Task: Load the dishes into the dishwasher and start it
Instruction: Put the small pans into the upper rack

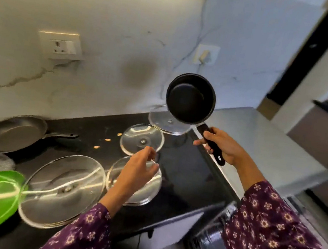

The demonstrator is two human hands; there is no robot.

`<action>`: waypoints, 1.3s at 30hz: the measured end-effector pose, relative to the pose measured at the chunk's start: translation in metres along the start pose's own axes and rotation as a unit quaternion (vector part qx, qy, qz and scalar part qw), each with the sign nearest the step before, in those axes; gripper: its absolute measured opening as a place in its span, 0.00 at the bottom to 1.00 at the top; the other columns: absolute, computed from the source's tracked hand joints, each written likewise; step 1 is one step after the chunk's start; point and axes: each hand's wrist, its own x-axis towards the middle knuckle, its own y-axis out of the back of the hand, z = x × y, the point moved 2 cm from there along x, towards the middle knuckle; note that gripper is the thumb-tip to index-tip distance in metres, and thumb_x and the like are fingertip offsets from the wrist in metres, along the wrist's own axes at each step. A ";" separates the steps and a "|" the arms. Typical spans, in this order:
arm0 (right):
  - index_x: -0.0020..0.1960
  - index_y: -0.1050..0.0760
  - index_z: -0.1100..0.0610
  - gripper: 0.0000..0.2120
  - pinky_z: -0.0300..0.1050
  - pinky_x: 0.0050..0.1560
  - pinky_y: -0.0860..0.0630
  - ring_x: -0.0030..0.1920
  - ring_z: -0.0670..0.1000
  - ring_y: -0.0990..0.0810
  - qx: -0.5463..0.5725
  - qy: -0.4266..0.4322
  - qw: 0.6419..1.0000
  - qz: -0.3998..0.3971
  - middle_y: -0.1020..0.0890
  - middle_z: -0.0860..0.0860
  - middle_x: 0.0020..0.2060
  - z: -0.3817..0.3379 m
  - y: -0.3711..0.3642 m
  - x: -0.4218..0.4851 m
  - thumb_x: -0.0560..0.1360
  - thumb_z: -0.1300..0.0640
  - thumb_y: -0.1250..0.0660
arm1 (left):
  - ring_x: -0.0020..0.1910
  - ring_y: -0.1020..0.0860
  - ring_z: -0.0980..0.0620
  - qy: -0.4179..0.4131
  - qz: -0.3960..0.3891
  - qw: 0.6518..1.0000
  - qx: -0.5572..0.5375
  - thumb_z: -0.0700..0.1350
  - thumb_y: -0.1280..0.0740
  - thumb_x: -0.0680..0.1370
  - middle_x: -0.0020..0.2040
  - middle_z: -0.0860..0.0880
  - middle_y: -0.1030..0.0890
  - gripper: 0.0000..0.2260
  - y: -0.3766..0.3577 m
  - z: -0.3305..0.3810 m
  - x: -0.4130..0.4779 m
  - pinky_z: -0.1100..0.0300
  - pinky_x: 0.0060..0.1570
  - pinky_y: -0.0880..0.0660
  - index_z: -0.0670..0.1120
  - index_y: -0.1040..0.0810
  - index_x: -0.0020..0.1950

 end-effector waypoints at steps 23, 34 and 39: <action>0.60 0.26 0.64 0.12 0.38 0.31 0.26 0.30 0.50 0.27 0.092 -0.079 0.896 0.427 0.19 0.60 0.43 0.223 0.356 -0.307 0.81 0.62 0.44 | 0.51 0.24 0.55 -0.163 -0.288 0.943 -0.044 0.45 0.32 0.75 0.51 0.52 0.23 0.10 -0.377 0.234 0.023 0.60 0.50 0.27 0.48 0.28 0.55; 0.66 0.26 0.50 0.19 0.47 0.38 0.22 0.30 0.49 0.22 -0.105 -0.222 0.813 0.527 0.19 0.49 0.33 0.383 0.448 -0.285 0.75 0.54 0.33 | 0.46 0.23 0.54 -0.187 -0.287 0.939 0.032 0.45 0.32 0.75 0.50 0.51 0.22 0.10 -0.486 0.245 0.072 0.56 0.48 0.22 0.45 0.27 0.55; 0.70 0.33 0.47 0.23 0.36 0.24 0.33 0.28 0.47 0.24 -0.211 -0.247 0.808 0.491 0.18 0.52 0.47 0.405 0.449 -0.251 0.76 0.54 0.34 | 0.51 0.24 0.49 -0.195 -0.290 0.935 0.064 0.42 0.33 0.75 0.52 0.46 0.22 0.11 -0.522 0.234 0.091 0.56 0.49 0.25 0.43 0.27 0.56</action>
